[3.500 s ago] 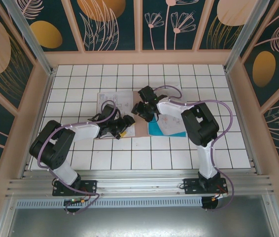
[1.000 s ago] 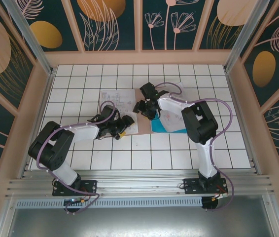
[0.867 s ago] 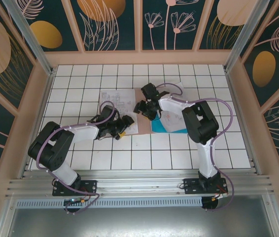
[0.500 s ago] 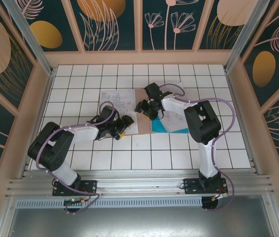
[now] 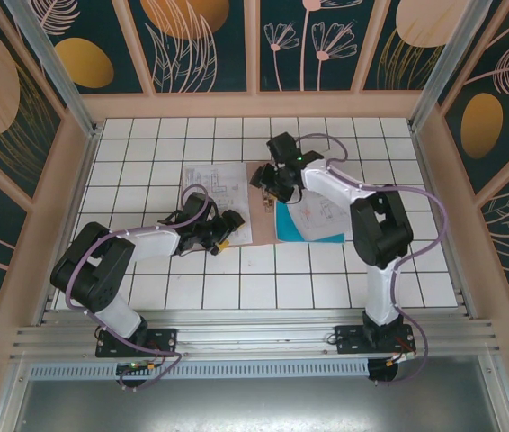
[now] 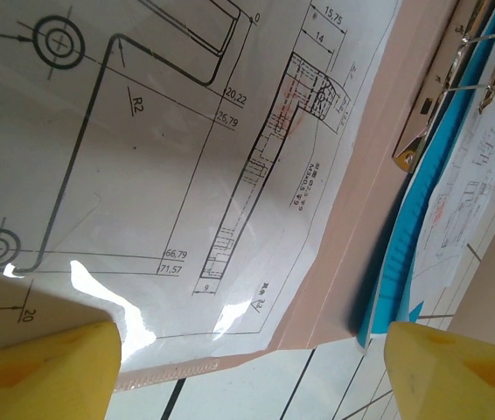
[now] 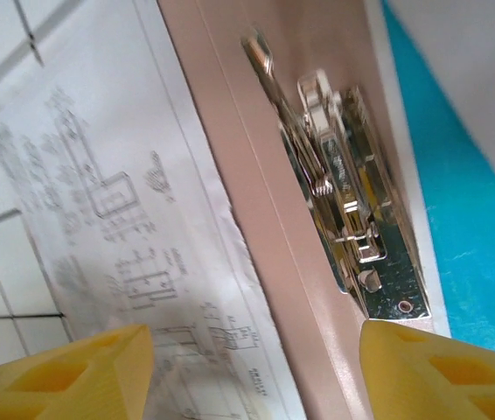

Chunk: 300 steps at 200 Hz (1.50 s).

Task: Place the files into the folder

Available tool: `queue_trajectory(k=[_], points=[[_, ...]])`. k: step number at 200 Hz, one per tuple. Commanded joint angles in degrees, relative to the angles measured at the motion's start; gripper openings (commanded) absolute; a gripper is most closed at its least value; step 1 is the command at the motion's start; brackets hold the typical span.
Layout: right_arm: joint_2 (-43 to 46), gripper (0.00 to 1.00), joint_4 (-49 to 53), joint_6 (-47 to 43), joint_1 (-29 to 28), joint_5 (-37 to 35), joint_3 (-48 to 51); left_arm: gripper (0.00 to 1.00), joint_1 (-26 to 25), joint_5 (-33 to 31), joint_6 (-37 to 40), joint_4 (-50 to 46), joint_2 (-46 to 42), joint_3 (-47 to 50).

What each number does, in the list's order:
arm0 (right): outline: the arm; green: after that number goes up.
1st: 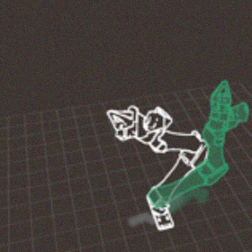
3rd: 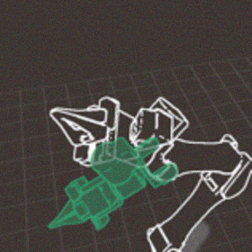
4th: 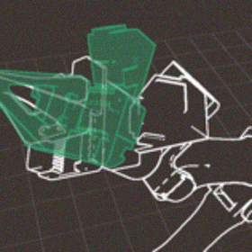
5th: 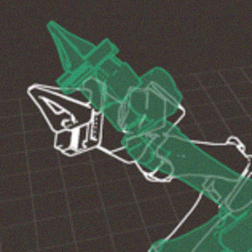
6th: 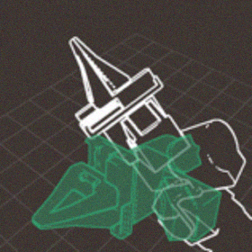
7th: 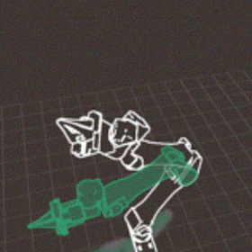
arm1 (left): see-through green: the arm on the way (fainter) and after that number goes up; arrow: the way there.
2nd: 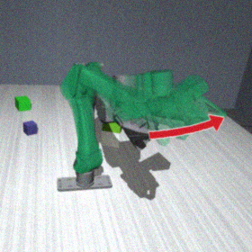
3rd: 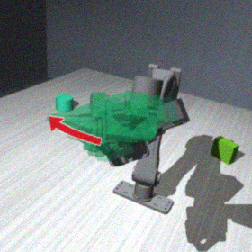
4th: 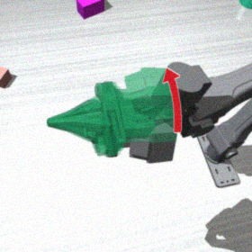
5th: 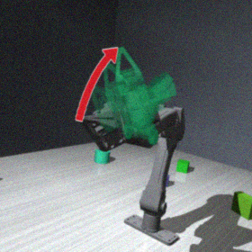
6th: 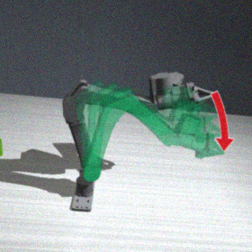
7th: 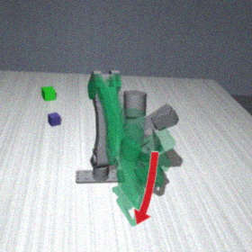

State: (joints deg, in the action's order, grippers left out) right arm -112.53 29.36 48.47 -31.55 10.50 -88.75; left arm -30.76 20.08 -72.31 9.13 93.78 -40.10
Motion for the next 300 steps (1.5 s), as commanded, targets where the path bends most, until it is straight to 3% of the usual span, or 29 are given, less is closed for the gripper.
queue_trajectory(k=[1, 58, 125, 163, 215, 247, 300], points=[[4.5, 0.65, 1.4, 2.7, 1.8, -2.6, 2.8, 0.8, -0.1, -2.7, -0.9, -10.6, 2.2, 1.7], [11.8, 0.65, -13.2, 8.2, 1.6, 4.6, 19.2, 0.8, -0.1, -3.4, 0.5, -12.5, 2.3, -0.2], [15.3, 0.62, -14.3, 4.5, 2.6, 3.2, 23.0, 0.81, 0.3, -6.5, 3.8, -17.2, 1.0, -1.8], [19.3, 0.61, -15.5, 2.5, 8.9, 5.0, 29.8, 0.79, 0.8, -8.5, 7.2, -20.0, -0.6, -5.7], [22.6, 0.61, -18.1, 0.8, 19.3, 12.3, 37.8, 0.55, -1.7, 2.6, 11.4, -12.0, 1.6, -14.3], [23.7, 0.61, -21.5, 3.9, 23.0, 15.0, 42.9, 0.53, -5.0, 7.5, 10.6, -9.6, 8.3, -19.2], [24.0, 0.61, -21.4, 6.2, 25.3, 13.7, 44.9, 0.48, -8.2, 9.1, 8.5, -8.3, 15.5, -23.0]])
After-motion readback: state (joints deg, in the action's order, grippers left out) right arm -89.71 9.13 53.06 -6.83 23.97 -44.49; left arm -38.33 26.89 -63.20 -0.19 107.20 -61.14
